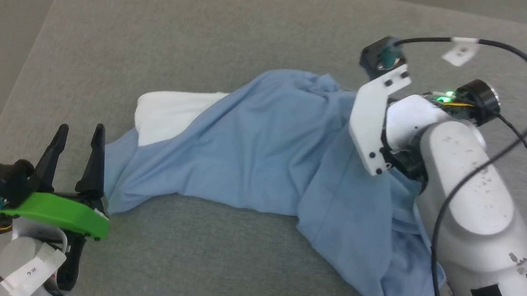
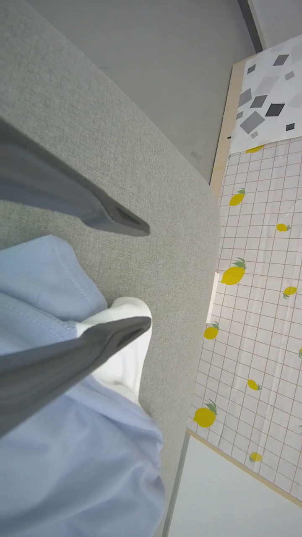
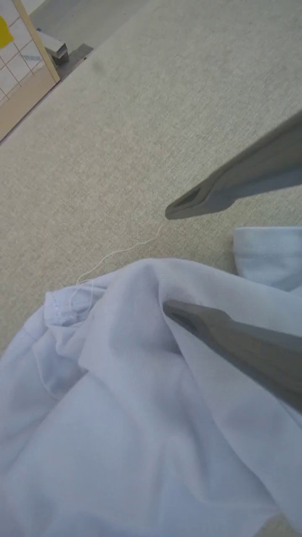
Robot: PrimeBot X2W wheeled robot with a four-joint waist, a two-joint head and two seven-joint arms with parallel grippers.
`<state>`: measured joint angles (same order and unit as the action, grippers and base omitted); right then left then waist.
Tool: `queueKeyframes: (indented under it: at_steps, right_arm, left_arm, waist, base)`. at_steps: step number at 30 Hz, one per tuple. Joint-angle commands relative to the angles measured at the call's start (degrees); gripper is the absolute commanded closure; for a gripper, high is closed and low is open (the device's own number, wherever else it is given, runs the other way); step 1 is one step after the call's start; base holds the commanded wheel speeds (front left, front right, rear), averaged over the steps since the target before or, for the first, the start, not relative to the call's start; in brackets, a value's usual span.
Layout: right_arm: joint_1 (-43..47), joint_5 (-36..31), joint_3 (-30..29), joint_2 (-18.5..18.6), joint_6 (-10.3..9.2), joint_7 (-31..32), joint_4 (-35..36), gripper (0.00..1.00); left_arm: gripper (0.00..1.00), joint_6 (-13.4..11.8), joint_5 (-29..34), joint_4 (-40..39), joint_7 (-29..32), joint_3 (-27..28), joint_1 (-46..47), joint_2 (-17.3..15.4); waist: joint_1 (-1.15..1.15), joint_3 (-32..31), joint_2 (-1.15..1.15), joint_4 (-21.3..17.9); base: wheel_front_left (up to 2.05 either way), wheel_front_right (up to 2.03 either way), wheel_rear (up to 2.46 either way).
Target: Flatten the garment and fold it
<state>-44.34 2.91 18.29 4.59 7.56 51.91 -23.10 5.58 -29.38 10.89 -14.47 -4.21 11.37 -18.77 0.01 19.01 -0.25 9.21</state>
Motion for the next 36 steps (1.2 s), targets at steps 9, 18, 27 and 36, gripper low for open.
queueKeyframes:
  at_steps: [9, 18, 27, 36]
  right_arm:
    - [-0.8, 4.8, 6.9, 1.3, -0.08, 5.9, -6.4, 0.76]
    - [-0.2, 5.7, -2.0, 2.4, -0.08, -3.4, -1.2, 1.00]
    - [13.8, 4.2, -19.4, 3.6, -0.08, -6.4, 13.2, 1.00]
    - [37.1, 5.4, -31.3, -1.2, -0.08, -3.4, 21.9, 1.00]
  left_arm:
    - [0.00, 1.4, 0.4, 2.7, -0.5, 0.2, 2.1, 1.0]
    - [0.00, 1.7, 1.2, 2.9, -0.5, 1.2, 0.2, 1.3]
    - [0.00, 0.5, 1.6, 1.7, 0.1, 1.2, -3.4, 1.2]
    - [0.00, -0.5, 0.6, -0.6, 2.4, 1.0, -5.8, 1.2]
  waist:
    - [-0.01, 3.7, 0.25, 4.1]
    - [-0.01, -1.6, 0.25, 0.4]
    - [-0.01, -7.8, 0.25, -4.3]
    - [-0.01, -9.8, 0.25, -6.3]
  base:
    - [0.00, 0.00, 0.00]
    - [0.00, 0.00, 0.00]
    - [0.00, 0.00, 0.00]
    - [0.00, 0.00, 0.00]
